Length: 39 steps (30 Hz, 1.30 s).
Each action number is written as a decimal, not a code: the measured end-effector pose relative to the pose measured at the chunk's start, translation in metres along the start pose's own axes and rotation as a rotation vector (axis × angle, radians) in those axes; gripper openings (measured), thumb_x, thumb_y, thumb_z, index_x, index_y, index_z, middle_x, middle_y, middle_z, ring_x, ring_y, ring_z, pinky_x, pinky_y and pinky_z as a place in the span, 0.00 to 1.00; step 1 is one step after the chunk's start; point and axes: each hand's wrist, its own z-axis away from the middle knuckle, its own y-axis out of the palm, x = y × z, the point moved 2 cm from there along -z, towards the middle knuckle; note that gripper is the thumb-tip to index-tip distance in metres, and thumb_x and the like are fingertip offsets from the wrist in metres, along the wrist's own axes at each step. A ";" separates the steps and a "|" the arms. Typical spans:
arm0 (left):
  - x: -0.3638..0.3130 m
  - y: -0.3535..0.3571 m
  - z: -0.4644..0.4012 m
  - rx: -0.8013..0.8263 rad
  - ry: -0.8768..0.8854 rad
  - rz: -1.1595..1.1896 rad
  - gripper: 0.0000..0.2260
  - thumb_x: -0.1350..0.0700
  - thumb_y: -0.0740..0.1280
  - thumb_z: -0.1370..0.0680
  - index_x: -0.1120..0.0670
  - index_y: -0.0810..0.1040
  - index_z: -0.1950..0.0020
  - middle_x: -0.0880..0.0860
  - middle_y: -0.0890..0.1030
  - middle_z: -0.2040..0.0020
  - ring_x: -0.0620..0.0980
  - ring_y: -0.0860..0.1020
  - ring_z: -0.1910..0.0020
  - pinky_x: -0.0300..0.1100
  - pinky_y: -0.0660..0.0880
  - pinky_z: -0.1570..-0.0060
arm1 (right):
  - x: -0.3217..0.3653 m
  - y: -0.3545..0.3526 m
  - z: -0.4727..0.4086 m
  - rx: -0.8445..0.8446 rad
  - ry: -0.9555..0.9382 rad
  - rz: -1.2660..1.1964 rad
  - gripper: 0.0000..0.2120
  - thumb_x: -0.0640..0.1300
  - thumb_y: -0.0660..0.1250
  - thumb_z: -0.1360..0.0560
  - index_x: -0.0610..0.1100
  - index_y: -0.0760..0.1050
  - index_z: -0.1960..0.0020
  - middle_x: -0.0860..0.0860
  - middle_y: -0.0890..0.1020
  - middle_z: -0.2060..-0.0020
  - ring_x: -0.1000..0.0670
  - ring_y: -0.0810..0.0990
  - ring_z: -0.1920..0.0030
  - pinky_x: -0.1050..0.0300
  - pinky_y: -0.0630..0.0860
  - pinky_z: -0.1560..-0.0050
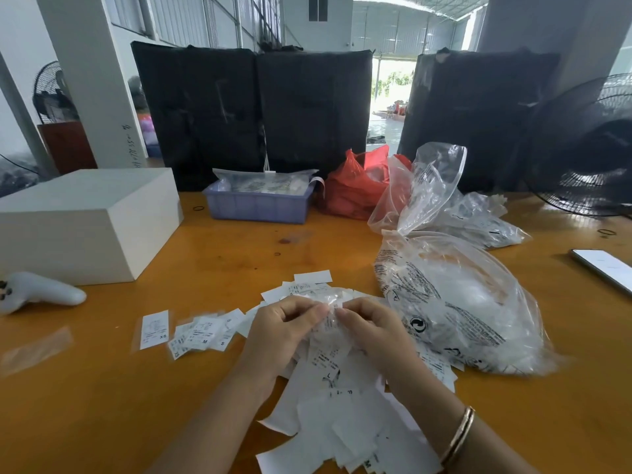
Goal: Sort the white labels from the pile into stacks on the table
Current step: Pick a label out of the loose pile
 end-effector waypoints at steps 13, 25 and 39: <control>0.004 -0.012 -0.006 -0.137 -0.035 0.399 0.08 0.48 0.74 0.35 0.49 0.84 0.59 0.50 0.84 0.61 0.45 0.83 0.62 0.35 0.78 0.63 | -0.001 -0.014 -0.001 -0.180 0.077 -0.516 0.05 0.36 0.69 0.26 0.45 0.75 0.56 0.50 0.81 0.67 0.54 0.80 0.68 0.62 0.74 0.65; 0.004 -0.007 -0.005 -0.071 -0.018 0.396 0.06 0.60 0.66 0.22 0.53 0.82 0.50 0.51 0.86 0.55 0.46 0.84 0.53 0.34 0.78 0.62 | 0.006 -0.002 0.008 -0.108 -0.187 -0.030 0.09 0.42 0.62 0.21 0.49 0.80 0.45 0.55 0.79 0.55 0.57 0.80 0.57 0.65 0.76 0.56; -0.003 -0.001 0.001 0.099 0.008 0.070 0.05 0.53 0.68 0.24 0.47 0.83 0.51 0.46 0.85 0.56 0.42 0.83 0.53 0.32 0.77 0.62 | 0.011 -0.001 0.006 -0.086 -0.221 0.027 0.06 0.45 0.73 0.28 0.51 0.82 0.64 0.52 0.81 0.64 0.47 0.79 0.62 0.49 0.77 0.58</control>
